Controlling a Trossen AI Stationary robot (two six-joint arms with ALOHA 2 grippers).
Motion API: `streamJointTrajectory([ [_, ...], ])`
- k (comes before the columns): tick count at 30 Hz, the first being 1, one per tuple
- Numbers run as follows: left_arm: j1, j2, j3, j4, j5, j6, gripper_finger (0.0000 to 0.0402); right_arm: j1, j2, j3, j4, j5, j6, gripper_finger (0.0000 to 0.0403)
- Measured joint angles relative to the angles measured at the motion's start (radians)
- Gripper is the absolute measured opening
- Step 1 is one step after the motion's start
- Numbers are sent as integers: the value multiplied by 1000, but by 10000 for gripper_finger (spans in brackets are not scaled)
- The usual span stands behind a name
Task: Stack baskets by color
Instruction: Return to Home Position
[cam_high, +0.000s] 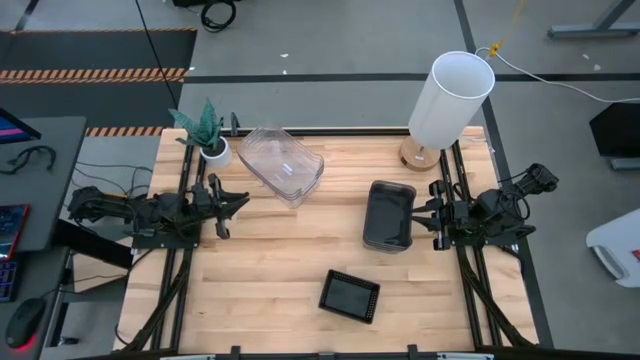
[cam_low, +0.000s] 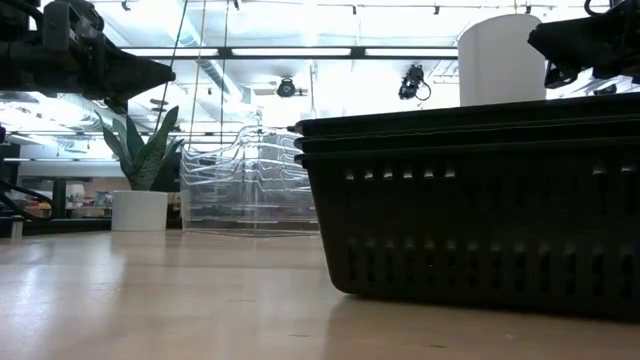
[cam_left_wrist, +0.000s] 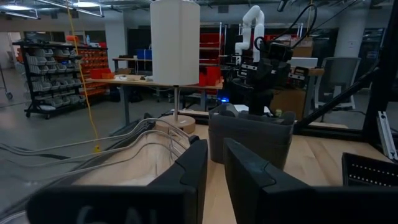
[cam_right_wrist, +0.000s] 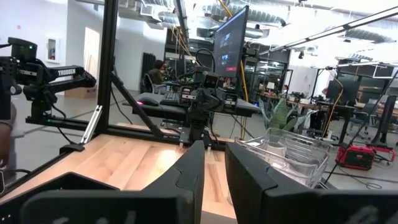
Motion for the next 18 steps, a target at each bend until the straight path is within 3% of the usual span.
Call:
streamJointTrajectory([
  [18, 0, 0, 0, 0, 0, 0, 61, 0, 0, 0, 0, 0, 0, 71],
])
